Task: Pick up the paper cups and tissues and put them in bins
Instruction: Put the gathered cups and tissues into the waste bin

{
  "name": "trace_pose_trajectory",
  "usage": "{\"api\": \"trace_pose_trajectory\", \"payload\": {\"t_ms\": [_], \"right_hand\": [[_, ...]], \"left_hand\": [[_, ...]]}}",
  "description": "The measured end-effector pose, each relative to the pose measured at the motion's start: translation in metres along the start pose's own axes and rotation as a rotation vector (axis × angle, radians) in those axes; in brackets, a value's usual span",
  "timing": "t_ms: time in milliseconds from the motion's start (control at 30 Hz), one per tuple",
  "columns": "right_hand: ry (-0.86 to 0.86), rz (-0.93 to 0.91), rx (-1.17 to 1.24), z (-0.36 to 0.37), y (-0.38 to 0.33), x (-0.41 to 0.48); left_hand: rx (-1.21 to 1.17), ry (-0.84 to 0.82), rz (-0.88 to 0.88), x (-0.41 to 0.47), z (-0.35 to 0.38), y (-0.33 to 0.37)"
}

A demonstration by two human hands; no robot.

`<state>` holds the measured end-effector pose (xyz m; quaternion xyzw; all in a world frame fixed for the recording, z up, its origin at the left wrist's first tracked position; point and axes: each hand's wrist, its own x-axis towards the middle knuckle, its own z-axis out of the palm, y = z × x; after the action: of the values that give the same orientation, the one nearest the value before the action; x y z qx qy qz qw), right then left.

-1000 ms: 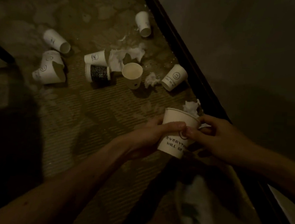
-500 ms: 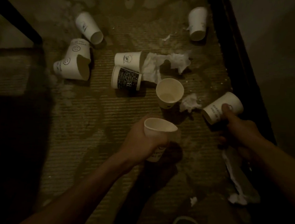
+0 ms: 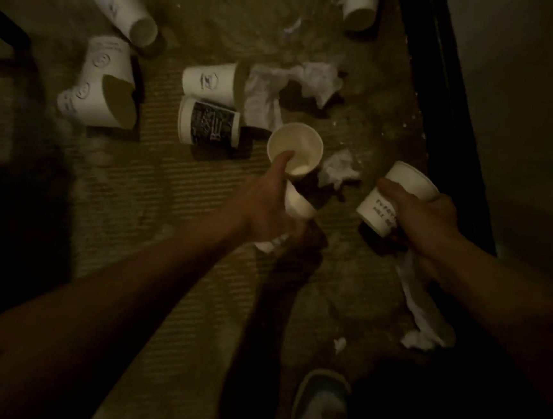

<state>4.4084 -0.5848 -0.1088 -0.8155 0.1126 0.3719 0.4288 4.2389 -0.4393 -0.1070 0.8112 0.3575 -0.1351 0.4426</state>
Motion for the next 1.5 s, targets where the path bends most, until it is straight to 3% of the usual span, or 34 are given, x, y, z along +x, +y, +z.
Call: {"api": "trace_pose_trajectory", "payload": {"t_ms": [200, 500, 733, 900, 1033, 1200, 1300, 1500], "right_hand": [[-0.072, 0.074, -0.048, -0.027, 0.031, -0.074], [-0.119, 0.167, -0.189, -0.080, 0.069, -0.201], [-0.297, 0.280, 0.123, -0.113, 0.074, -0.325], [-0.297, 0.309, 0.568, -0.139, 0.066, -0.449], [-0.356, 0.272, 0.899, -0.184, 0.075, -0.543], [-0.437, 0.303, 0.948, -0.249, 0.108, -0.632], [-0.436, 0.308, 0.970, -0.275, 0.141, -0.673], [-0.502, 0.079, 1.297, -0.321, 0.214, -0.743]], "left_hand": [[0.071, 0.081, -0.212, -0.026, 0.001, 0.006], [-0.055, -0.086, -0.307, -0.179, 0.008, 0.033], [-0.196, -0.253, -0.230, -0.338, 0.003, 0.061], [-0.180, -0.332, -0.158, -0.440, -0.033, 0.097], [-0.200, -0.563, -0.123, -0.512, -0.056, 0.130], [-0.355, -0.911, -0.134, -0.582, -0.064, 0.171], [-0.423, -0.997, -0.187, -0.607, -0.052, 0.187], [-0.385, -1.082, -0.207, -0.657, 0.000, 0.228]]}}
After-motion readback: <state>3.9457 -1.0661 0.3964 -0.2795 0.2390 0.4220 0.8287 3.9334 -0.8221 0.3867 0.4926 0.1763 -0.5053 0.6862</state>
